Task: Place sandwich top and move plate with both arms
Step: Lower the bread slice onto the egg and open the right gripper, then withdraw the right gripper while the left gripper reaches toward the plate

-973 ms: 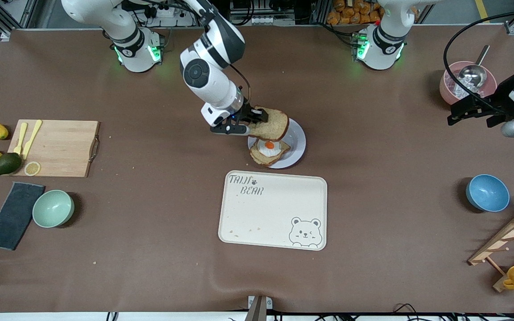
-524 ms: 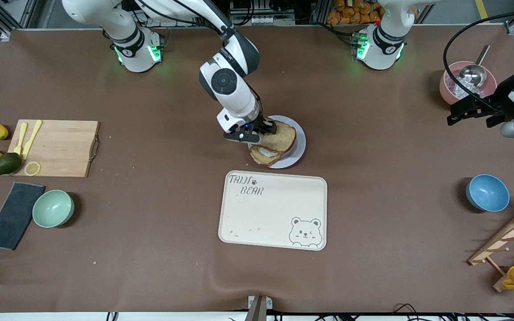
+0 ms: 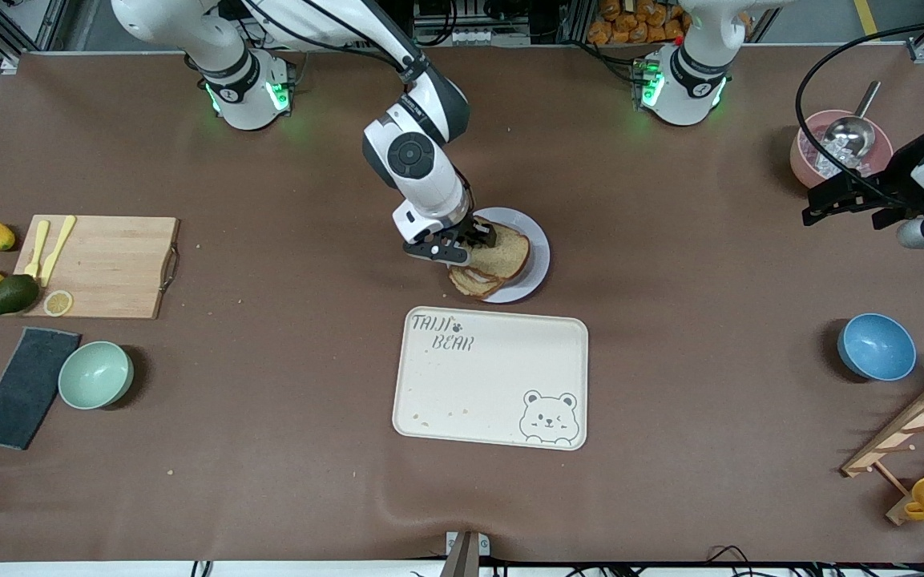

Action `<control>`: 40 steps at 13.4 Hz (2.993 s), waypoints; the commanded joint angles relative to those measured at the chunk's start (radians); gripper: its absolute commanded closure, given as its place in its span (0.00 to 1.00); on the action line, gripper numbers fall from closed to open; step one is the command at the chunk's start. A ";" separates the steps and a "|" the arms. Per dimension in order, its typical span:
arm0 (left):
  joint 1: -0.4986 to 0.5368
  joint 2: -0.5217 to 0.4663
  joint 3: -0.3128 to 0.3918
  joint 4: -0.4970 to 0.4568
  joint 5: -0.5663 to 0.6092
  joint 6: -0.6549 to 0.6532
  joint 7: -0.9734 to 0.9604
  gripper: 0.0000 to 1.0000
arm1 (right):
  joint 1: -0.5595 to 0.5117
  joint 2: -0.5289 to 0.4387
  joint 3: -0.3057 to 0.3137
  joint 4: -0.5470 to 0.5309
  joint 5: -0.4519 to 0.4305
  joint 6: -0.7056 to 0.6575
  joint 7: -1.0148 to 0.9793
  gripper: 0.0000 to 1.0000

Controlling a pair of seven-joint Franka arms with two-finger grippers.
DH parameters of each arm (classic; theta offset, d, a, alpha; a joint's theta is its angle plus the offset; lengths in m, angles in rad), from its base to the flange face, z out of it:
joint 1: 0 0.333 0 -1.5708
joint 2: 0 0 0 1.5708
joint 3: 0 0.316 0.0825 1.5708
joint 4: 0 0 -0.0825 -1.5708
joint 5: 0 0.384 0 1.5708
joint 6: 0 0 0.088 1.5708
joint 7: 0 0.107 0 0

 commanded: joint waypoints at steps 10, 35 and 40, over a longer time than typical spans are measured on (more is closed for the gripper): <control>0.006 -0.007 -0.010 -0.060 -0.002 0.033 -0.004 0.00 | -0.048 -0.032 -0.014 0.051 -0.024 -0.176 0.089 0.00; 0.059 0.091 -0.175 -0.807 -0.997 0.620 0.731 0.00 | -0.984 -0.305 0.055 0.366 -0.358 -0.957 -1.020 0.00; -0.011 0.213 -0.257 -0.808 -1.135 0.818 0.731 0.00 | -1.034 -0.420 0.084 0.346 -0.403 -0.903 -1.026 0.00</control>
